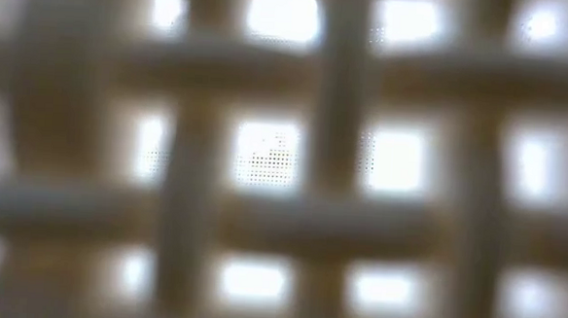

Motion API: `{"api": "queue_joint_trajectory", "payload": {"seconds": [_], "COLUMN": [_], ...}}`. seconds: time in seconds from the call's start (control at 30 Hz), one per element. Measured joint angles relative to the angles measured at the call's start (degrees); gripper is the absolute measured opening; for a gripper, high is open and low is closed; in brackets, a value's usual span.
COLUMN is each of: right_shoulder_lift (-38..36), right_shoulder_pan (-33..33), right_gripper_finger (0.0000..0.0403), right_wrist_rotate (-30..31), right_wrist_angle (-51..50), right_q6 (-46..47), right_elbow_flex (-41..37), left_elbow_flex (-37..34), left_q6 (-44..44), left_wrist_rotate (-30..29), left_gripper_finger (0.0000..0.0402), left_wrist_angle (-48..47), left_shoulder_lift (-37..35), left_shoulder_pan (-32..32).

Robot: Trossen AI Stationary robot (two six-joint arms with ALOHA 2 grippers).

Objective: Pick & Place Medicine items
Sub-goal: Put the right red medicine bottle into the white bin

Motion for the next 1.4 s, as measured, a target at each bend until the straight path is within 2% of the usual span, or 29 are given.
{"api": "queue_joint_trajectory", "payload": {"seconds": [0.17, 0.27, 0.33, 0.47, 0.57, 0.7, 0.87, 1.07, 1.4], "right_shoulder_lift": [1.51, 1.89, 1.95, 2.05, 1.94, 2.11, 3.83, 7.70, 10.99], "right_shoulder_pan": [-2.75, -4.06, -4.83, -6.51, -7.43, -7.52, -7.48, -7.51, -7.57], "right_gripper_finger": [0.0203, 0.0203, 0.0203, 0.0203, 0.0203, 0.0203, 0.0203, 0.0203, 0.0203], "right_wrist_rotate": [-0.32, -2.84, -3.15, -3.09, -4.52, -8.17, -14.04, -14.46, -14.69], "right_wrist_angle": [-1.82, -1.29, -1.36, -1.30, -1.10, 1.38, 9.09, 13.37, 13.96], "right_q6": [2.22, 1.93, 1.72, -0.10, 0.05, 0.24, -2.63, -6.64, -8.55], "right_elbow_flex": [0.00, 0.00, -0.02, 0.00, 0.00, -0.02, -0.35, -0.42, -0.42], "left_elbow_flex": [0.00, 0.00, 0.58, 3.80, 7.10, 11.78, 13.31, 13.13, 13.14], "left_q6": [-3.01, -3.48, -8.61, -24.70, -27.15, -29.14, -24.30, -15.68, -14.85], "left_wrist_rotate": [0.00, -0.24, -0.53, -0.67, -0.35, 0.74, 2.93, 3.02, 3.01], "left_gripper_finger": [0.0285, 0.0285, 0.0285, 0.0285, 0.0285, 0.0285, 0.0285, 0.0285, 0.0285], "left_wrist_angle": [-0.17, -0.01, 4.00, 19.42, 26.61, 26.67, 26.29, 23.90, 23.48], "left_shoulder_lift": [0.25, 0.42, 0.50, 0.33, 0.07, 0.07, -0.02, 0.01, 0.02], "left_shoulder_pan": [-0.57, -0.65, -0.63, -0.47, -0.21, -0.58, -2.45, -4.41, -4.56]}}
